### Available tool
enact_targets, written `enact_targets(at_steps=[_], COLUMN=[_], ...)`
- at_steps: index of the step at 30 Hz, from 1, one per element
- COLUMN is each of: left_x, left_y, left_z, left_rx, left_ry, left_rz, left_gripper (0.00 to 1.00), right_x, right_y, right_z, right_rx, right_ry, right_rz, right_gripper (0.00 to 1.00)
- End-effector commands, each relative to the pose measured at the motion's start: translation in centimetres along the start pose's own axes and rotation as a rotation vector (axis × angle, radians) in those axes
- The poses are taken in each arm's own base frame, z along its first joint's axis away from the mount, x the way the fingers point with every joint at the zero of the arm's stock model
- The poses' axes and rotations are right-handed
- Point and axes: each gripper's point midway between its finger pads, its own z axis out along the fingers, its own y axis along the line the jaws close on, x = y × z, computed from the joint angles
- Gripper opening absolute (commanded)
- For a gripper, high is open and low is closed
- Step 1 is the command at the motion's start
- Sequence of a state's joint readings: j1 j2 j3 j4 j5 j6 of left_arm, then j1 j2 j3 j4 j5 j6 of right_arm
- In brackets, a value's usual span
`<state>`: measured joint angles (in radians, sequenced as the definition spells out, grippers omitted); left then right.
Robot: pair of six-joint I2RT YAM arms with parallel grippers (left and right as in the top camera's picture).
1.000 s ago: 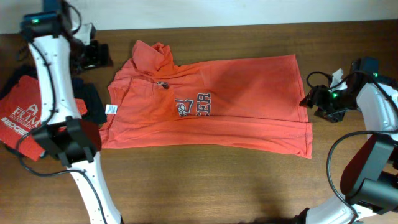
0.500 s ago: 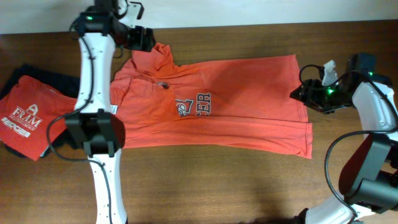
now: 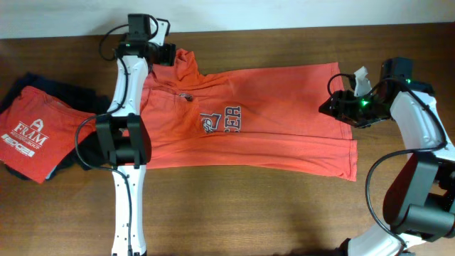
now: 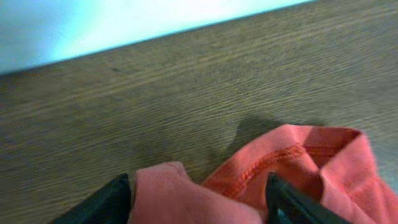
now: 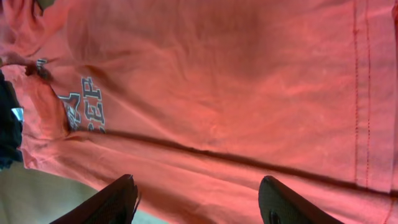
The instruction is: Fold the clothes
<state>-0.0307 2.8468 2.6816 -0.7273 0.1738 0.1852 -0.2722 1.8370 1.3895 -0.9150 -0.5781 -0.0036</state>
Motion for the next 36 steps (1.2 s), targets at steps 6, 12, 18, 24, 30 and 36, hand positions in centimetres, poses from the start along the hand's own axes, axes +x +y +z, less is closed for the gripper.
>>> enact_targets(at_steps=[6,12,18,24,30,36], left_x=[-0.3,-5.5,-2.6,2.9,4.4,1.2], left_y=[-2.4,-2.7,-4.2,-5.4,-7.1,-7.4], left_z=[0.7,-6.6,-11.9,-13.3,-15.4,-19.7], left_rx=[0.087,0.099,0.132,0.174,0.246,0.232], left_ry=[-0.019,-0.089,0.089,0.323,0.406,0.308], left_rz=[0.018,0.027,-0.013,-0.068,-0.108,-0.094], left_gripper=[0.01,0.00,0.00,0.00,0.00,0.00], right_x=[0.1,0.1,0.1,0.2,0.6,1.0], right_y=[0.5,0.0,0.0,0.0,0.0,0.0], right_z=[-0.8,-0.8,-0.8,-0.8,-0.8,-0.9], right_rx=[0.017,0.042,0.043,0.043,0.043,0.042], right_ry=[0.000,0.000,-0.001,0.004,0.017,0.035], right_rz=[-0.026,-0.026,-0.026,-0.023,-0.015,-0.004], right_gripper=[0.68,0.68,0.68,0.68,0.68,0.68])
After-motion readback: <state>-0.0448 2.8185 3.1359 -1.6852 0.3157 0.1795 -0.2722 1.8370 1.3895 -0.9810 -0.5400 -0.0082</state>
